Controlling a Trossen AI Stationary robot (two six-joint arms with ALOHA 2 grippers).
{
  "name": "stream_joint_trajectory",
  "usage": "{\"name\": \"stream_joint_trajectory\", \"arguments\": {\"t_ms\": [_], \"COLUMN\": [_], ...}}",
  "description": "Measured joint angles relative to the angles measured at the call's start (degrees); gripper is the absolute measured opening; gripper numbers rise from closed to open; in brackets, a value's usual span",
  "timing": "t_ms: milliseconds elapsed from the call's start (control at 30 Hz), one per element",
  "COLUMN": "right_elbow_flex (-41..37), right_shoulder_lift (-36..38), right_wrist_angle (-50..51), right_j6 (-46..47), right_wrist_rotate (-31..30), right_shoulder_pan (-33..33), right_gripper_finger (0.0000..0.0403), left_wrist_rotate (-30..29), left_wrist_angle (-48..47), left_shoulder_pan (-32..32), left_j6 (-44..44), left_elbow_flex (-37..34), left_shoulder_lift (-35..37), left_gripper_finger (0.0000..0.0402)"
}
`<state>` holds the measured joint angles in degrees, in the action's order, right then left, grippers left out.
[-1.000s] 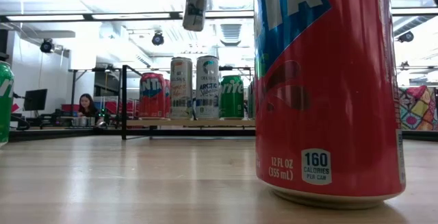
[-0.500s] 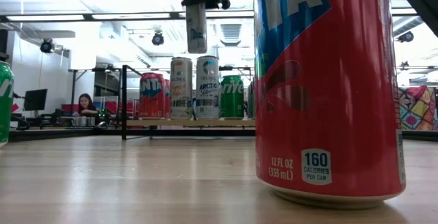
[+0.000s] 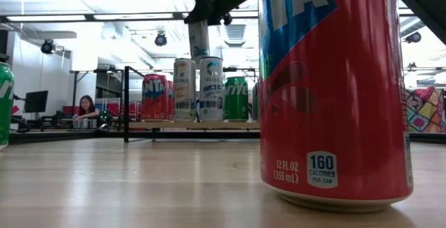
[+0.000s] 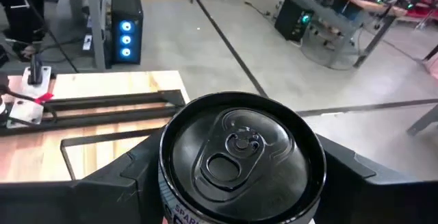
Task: Sort soda cans
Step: Put the white blue soda can on the shelf and align it with the other white blue soda can
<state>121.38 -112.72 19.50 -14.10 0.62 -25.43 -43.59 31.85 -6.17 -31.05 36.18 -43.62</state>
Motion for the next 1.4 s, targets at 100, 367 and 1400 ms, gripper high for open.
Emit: {"name": "stream_joint_trajectory", "arguments": {"t_ms": [100, 367, 1400], "right_elbow_flex": [0.0, -0.97, -15.71], "right_shoulder_lift": [-1.39, -2.78, -2.45], "right_wrist_angle": [-0.19, -0.9, -17.59], "right_j6": [0.04, 0.15, 1.38], "right_wrist_rotate": [0.19, 1.24, 4.41], "right_shoulder_pan": [-0.66, -1.6, -2.38], "right_gripper_finger": [0.0242, 0.0242, 0.0242], "left_wrist_rotate": [-0.02, -0.98, -1.03], "left_wrist_angle": [-0.17, -0.5, -2.41], "left_shoulder_pan": [0.01, 0.0, 0.0], "left_j6": [0.0, -0.44, -0.85], "left_elbow_flex": [0.0, 0.0, 0.0], "left_shoulder_lift": [0.0, 0.0, -0.05], "left_gripper_finger": [0.0358, 0.0358, 0.0358]}}
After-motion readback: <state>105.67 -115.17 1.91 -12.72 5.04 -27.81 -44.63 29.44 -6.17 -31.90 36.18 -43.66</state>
